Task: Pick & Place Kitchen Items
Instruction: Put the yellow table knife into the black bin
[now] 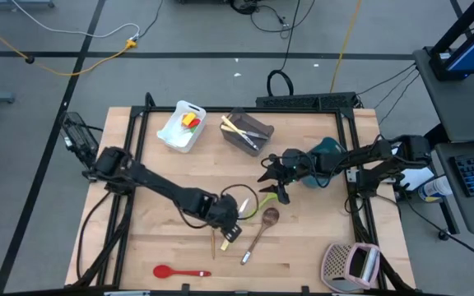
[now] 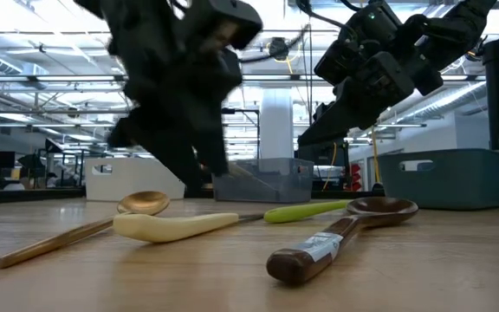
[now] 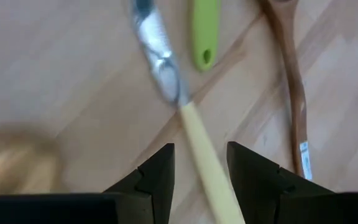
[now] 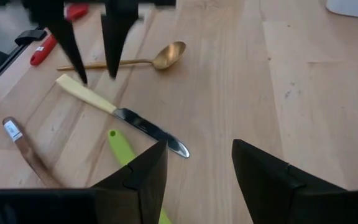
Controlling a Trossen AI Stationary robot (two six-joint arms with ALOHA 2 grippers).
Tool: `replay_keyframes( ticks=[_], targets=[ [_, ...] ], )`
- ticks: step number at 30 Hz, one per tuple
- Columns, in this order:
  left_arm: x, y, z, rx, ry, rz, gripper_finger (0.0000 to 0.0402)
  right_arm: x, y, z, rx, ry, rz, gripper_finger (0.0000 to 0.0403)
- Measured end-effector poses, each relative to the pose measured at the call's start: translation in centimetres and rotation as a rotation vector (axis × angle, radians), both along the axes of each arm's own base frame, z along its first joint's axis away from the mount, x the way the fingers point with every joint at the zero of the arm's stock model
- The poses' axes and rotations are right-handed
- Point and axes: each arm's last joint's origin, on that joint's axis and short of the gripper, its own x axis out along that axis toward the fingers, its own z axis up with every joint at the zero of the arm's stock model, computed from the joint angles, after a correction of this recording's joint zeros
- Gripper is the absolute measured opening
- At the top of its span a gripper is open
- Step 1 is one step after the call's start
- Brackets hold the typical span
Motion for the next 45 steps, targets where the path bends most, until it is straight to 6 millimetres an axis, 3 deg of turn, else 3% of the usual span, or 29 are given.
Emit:
replay_keyframes(
  ticks=[7,19,23,29,35,40,45],
  targets=[
    [1.4,0.1,-3.1,0.043,-0.008,-0.117,0.0147,0.0,0.0,0.0,0.000,0.000,0.000,0.0173],
    [0.7,1.1,-4.4,0.228,0.105,-0.313,0.0146,0.0,0.0,0.0,0.001,0.004,0.000,0.0170],
    [0.6,1.8,-4.5,0.270,0.122,-0.344,0.0114,0.0,0.0,-0.1,0.001,0.008,0.000,0.0169],
    [0.6,3.1,-4.5,0.292,0.159,-0.367,0.0025,0.0,0.0,-0.1,0.001,0.008,0.000,0.0169],
    [1.1,5.8,-4.5,0.330,0.173,-0.292,0.0032,-0.1,0.0,-0.2,0.002,0.020,0.000,0.0169],
    [1.7,7.7,-2.9,0.282,0.187,-0.286,0.0026,-0.1,0.0,-0.2,0.003,0.026,0.000,0.0169],
    [1.4,9.7,0.7,0.461,0.264,-0.315,0.0019,-0.1,0.0,-0.2,-0.003,0.020,0.004,0.0169]
  ],
)
